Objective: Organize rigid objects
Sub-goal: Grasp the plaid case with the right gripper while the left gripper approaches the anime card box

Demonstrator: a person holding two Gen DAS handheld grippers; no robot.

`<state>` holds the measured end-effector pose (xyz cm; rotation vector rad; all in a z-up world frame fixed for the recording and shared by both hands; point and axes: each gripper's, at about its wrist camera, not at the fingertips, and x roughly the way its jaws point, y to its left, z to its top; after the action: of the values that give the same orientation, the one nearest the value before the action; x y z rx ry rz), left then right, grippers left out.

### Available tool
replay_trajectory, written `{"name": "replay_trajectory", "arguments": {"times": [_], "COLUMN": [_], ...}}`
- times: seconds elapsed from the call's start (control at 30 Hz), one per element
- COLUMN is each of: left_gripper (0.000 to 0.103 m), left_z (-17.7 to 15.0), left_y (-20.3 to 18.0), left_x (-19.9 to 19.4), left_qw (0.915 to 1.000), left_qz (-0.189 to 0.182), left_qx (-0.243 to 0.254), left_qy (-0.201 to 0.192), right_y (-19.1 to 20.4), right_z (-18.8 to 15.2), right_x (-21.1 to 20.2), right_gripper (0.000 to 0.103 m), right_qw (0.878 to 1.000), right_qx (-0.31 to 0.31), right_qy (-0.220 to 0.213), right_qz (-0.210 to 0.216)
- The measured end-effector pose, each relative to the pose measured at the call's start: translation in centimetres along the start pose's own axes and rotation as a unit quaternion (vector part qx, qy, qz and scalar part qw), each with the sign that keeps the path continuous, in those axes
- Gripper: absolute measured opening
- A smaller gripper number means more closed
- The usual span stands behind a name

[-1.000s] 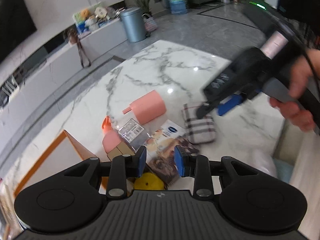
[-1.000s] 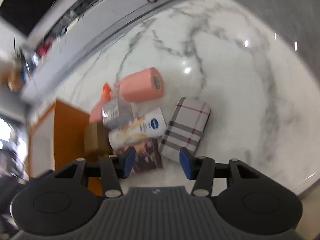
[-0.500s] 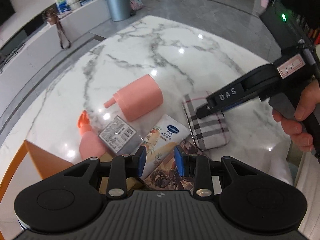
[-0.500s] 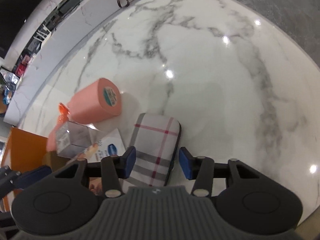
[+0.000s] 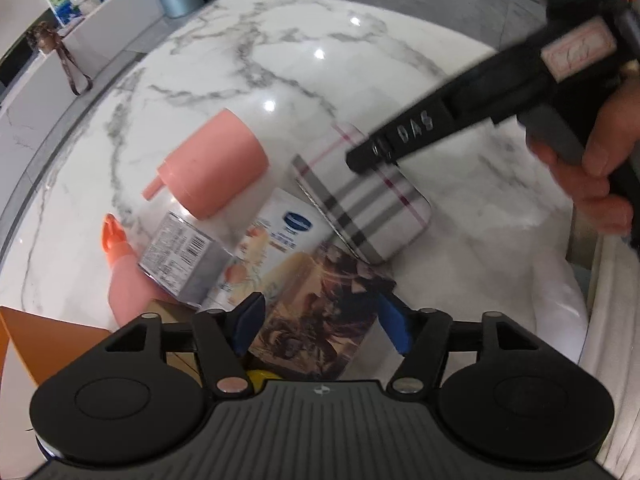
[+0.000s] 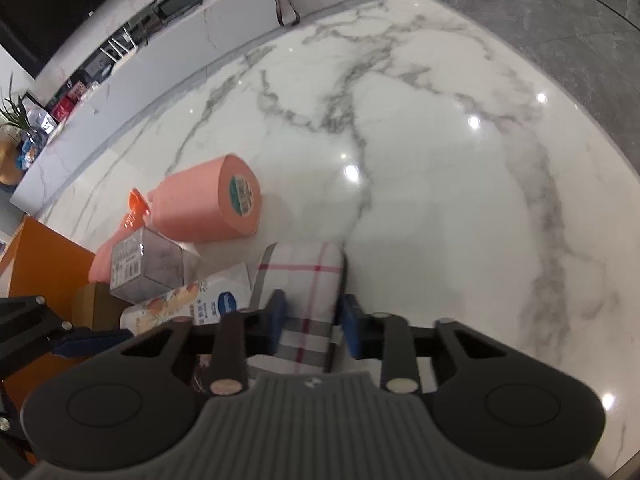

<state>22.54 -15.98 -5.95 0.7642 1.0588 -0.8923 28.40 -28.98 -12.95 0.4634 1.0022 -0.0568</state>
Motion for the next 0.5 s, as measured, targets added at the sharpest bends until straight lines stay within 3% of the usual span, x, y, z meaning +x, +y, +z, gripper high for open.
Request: {"name": "replay_trajectory", "arguments": {"times": [0.13, 0.23, 0.4, 0.47, 0.5], "left_gripper": [0.077, 0.083, 0.086, 0.087, 0.086], "left_z": [-0.2, -0.4, 0.1, 0.2, 0.3], "left_y": [-0.8, -1.2, -1.4, -1.6, -1.7], "left_x": [1.1, 1.7, 2.5, 2.7, 2.8], "left_qw": [0.9996, 0.9993, 0.999, 0.9986, 0.9984], "left_qz": [0.007, 0.014, 0.026, 0.031, 0.033], "left_qx": [0.012, 0.023, 0.02, 0.021, 0.018], "left_qy": [0.024, 0.025, 0.031, 0.037, 0.042], "right_y": [-0.1, -0.2, -1.9, -2.2, -2.3], "right_z": [0.0, 0.0, 0.1, 0.1, 0.1], "right_x": [-0.9, -2.1, -1.3, -0.9, -0.7], "right_gripper": [0.016, 0.0, 0.0, 0.011, 0.027], "right_qw": [1.0, 0.999, 0.997, 0.996, 0.996], "right_qx": [-0.002, -0.008, 0.047, 0.064, 0.068], "right_qy": [-0.01, -0.027, 0.01, 0.02, 0.024], "right_qz": [0.023, 0.036, 0.065, 0.053, 0.049]}}
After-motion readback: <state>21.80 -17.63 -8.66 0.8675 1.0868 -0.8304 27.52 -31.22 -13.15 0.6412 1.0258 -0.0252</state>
